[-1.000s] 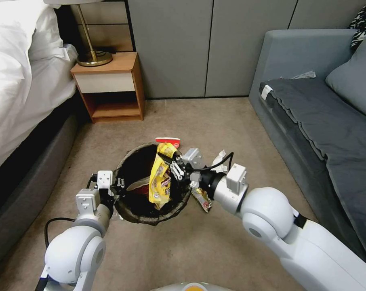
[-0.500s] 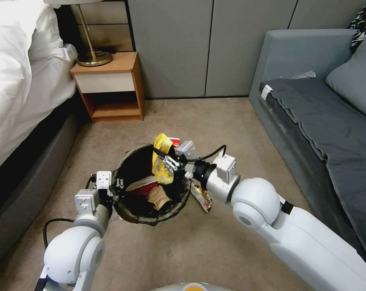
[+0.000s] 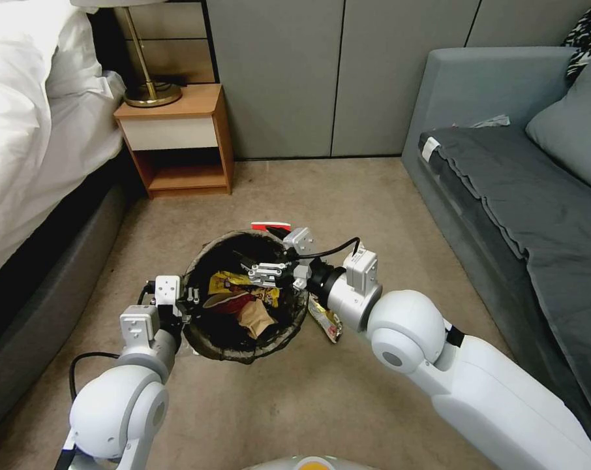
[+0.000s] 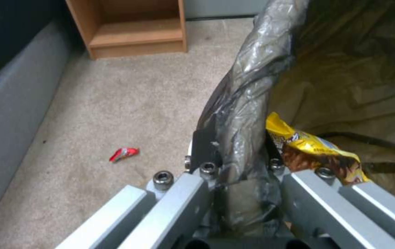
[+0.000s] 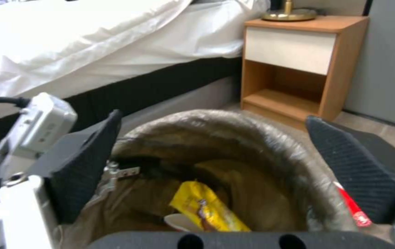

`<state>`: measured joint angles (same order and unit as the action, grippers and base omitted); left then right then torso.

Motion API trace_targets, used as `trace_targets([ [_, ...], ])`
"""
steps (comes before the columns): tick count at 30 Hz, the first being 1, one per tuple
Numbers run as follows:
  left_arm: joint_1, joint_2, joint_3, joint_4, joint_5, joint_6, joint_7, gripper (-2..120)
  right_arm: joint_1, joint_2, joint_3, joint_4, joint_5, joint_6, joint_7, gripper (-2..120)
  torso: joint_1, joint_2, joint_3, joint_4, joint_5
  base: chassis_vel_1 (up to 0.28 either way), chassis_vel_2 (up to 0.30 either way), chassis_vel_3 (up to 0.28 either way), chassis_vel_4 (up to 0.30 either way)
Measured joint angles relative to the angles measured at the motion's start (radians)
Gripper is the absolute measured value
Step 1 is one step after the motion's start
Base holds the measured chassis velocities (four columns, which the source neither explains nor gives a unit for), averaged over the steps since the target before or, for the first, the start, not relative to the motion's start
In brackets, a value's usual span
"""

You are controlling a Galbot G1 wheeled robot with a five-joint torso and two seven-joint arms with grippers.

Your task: Pick up the trash bin, then pick up the garbage from the floor and place it into the trash bin.

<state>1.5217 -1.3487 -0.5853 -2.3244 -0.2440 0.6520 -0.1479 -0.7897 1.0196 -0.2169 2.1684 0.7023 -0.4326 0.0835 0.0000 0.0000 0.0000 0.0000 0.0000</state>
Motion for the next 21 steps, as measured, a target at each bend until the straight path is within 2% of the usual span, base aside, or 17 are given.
trace_targets([
  [5, 0.001, 0.000, 0.000, 0.000, 0.000, 0.000, 0.000, 0, -0.015, -0.006, -0.007, 0.016, 0.012, -0.003, 0.004, 100, 0.000, 0.000, 0.000, 0.0001, 0.0000, 0.000, 0.000, 0.000, 0.000],
  [11, 0.001, 0.001, -0.001, -0.007, -0.002, 0.002, -0.002, 0, -0.047, -0.011, 0.059, 0.056, 0.020, -0.006, 0.012, 100, 0.000, 0.000, 0.000, 0.0001, 0.0002, 0.000, 0.000, 0.000, 0.000],
  [13, 0.001, 0.000, -0.005, -0.010, -0.006, 0.002, -0.003, 0, -0.075, -0.025, 0.165, 0.082, 0.007, -0.008, 0.023, 100, 0.000, 0.000, 0.000, 0.0002, 0.0001, 0.000, 0.000, 0.000, 0.000],
  [15, 0.001, 0.000, -0.008, -0.010, -0.007, 0.002, -0.004, 0, -0.088, -0.029, 0.199, 0.087, -0.010, -0.008, 0.032, 100, 0.000, 0.000, 0.000, -0.0001, 0.0001, 0.000, 0.000, 0.000, 0.000],
  [17, 0.001, -0.002, -0.015, -0.011, -0.007, 0.000, -0.006, 0, -0.137, -0.030, 0.312, 0.094, -0.081, 0.008, 0.063, 100, 0.000, 0.000, 0.000, 0.0000, 0.0001, 0.000, 0.000, 0.000, 0.000],
  [19, 0.001, -0.002, -0.016, -0.011, -0.008, 0.000, -0.006, 0, -0.142, -0.029, 0.324, 0.094, -0.088, 0.010, 0.065, 100, 0.000, 0.000, 0.000, 0.0000, 0.0002, 0.000, 0.000, 0.000, 0.000],
  [20, 0.001, -0.003, -0.020, -0.012, -0.013, 0.000, -0.007, 0, -0.203, -0.010, 0.447, 0.088, -0.163, 0.045, 0.081, 100, 0.000, 0.000, 0.000, -0.0001, 0.0004, 0.000, 0.000, 0.000, 0.000],
  [21, 0.001, -0.002, -0.021, -0.012, -0.014, 0.000, -0.007, 0, -0.229, -0.002, 0.502, 0.079, -0.191, 0.062, 0.085, 100, 0.000, 0.000, 0.000, -0.0002, 0.0001, 0.000, 0.000, 0.000, 0.000],
])
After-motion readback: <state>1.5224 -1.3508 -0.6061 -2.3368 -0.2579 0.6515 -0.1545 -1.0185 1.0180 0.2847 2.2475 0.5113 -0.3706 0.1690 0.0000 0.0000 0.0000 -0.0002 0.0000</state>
